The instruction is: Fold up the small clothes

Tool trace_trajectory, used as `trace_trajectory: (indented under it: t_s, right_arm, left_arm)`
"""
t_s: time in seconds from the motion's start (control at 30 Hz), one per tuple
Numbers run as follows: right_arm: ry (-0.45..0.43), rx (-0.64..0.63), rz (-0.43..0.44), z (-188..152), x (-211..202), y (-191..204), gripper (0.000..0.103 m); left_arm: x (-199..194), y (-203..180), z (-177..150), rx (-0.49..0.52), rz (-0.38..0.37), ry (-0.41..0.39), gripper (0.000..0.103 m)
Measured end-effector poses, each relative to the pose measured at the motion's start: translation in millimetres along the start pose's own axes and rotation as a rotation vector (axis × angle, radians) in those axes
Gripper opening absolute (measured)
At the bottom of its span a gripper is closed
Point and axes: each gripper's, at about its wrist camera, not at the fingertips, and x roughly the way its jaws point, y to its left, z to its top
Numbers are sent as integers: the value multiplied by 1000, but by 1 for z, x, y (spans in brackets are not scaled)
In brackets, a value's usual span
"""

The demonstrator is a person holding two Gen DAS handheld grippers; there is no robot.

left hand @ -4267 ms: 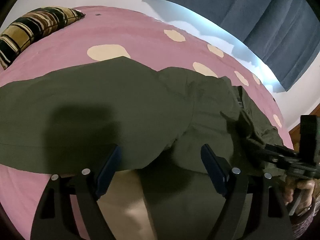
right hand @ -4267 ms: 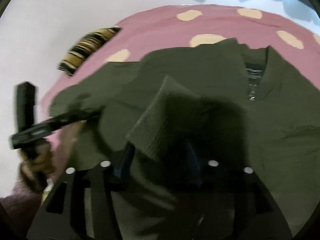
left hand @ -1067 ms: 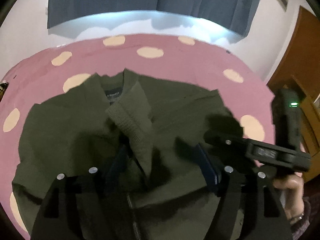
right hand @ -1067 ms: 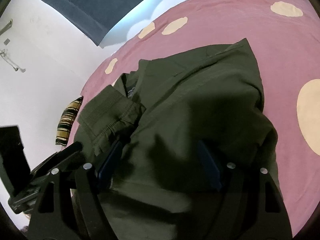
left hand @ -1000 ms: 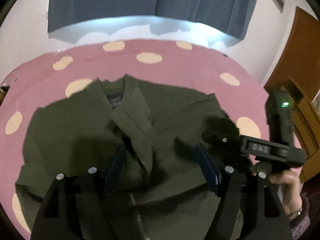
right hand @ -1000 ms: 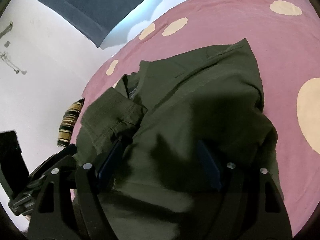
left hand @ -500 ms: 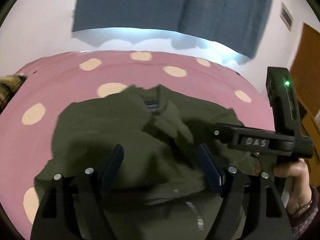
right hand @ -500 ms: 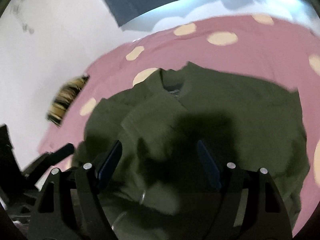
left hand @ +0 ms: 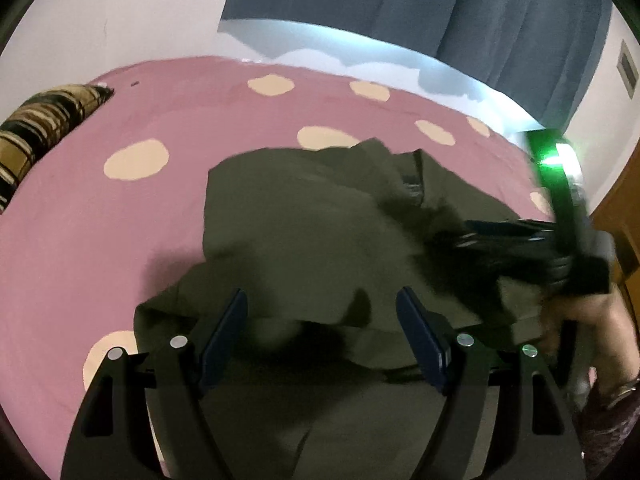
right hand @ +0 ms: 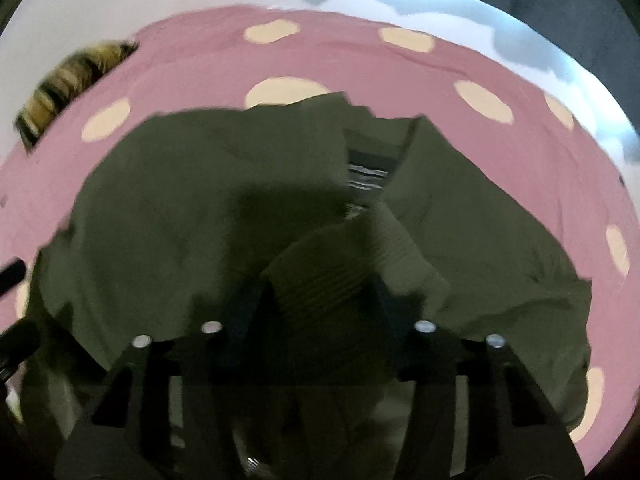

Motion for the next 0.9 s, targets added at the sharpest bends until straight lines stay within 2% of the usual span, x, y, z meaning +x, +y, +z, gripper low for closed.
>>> trace_trajectory:
  t_s: [0.1, 0.2, 0.27, 0.3, 0.33, 0.47, 0.53, 0.6, 0.7, 0.77, 0.83, 0.9]
  right_arm:
    - [-65, 110, 85, -11, -26, -34, 37]
    - [-136, 244, 196, -34, -54, -79, 38]
    - [-152, 345, 249, -55, -63, -113, 46]
    - [-150, 390, 279, -66, -64, -129, 60]
    - [-143, 428, 312, -76, -64, -143, 68]
    - [-119, 597, 507, -110, -49, -192, 73]
    - [-85, 651, 593, -117, -34, -201, 73]
    - [-64, 669, 591, -119, -27, -201, 73]
    - [-32, 627, 554, -114, -18, -190, 72]
    - [-11, 559, 497, -107, -15, -177, 51]
    - [12, 505, 430, -102, -12, -169, 6]
    - [-14, 479, 431, -99, -18, -167, 4]
  left_arm:
    - [4, 6, -1, -16, -1, 14, 76]
    - [4, 13, 0, -31, 8, 19, 76]
    - [5, 16, 1, -41, 12, 21, 76]
    - [6, 18, 1, -44, 16, 23, 76]
    - [8, 20, 1, -46, 21, 25, 76]
    - [16, 29, 1, -67, 39, 45, 76]
    - [20, 35, -1, -96, 40, 62, 76]
    - [21, 40, -2, -108, 42, 68, 76]
    - [21, 42, -2, -102, 59, 62, 76]
    - [22, 44, -2, -106, 62, 63, 76]
    - [23, 46, -2, -112, 66, 65, 76]
    - [24, 47, -3, -112, 70, 70, 76]
